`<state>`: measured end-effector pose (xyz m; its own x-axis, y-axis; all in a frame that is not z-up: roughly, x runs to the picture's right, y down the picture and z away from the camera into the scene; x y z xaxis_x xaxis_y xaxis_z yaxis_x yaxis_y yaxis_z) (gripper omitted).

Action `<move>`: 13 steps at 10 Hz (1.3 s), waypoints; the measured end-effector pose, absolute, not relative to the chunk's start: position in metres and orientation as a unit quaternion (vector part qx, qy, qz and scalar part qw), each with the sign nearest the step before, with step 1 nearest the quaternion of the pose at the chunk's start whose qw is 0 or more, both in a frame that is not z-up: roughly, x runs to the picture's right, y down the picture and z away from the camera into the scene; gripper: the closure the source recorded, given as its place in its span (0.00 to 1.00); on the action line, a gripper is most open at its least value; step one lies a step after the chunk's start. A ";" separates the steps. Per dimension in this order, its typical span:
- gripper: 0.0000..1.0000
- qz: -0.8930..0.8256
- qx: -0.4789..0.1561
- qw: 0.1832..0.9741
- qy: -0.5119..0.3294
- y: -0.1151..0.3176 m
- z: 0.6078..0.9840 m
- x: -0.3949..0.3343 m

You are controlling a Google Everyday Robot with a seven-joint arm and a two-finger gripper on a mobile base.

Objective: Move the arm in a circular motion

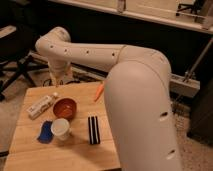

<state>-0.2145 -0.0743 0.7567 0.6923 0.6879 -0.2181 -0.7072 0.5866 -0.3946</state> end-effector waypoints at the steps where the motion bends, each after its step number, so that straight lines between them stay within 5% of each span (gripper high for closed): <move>1: 0.35 0.419 -0.209 0.883 0.032 -0.103 0.776 -0.188; 4: 0.35 0.533 -0.161 0.825 0.096 -0.144 0.811 -0.046; 6: 0.35 0.595 -0.147 0.776 0.146 -0.128 0.812 0.050; 9: 0.35 0.653 -0.144 0.708 0.227 -0.061 0.786 0.179; 13: 0.35 0.615 -0.180 0.720 0.267 0.032 0.741 0.186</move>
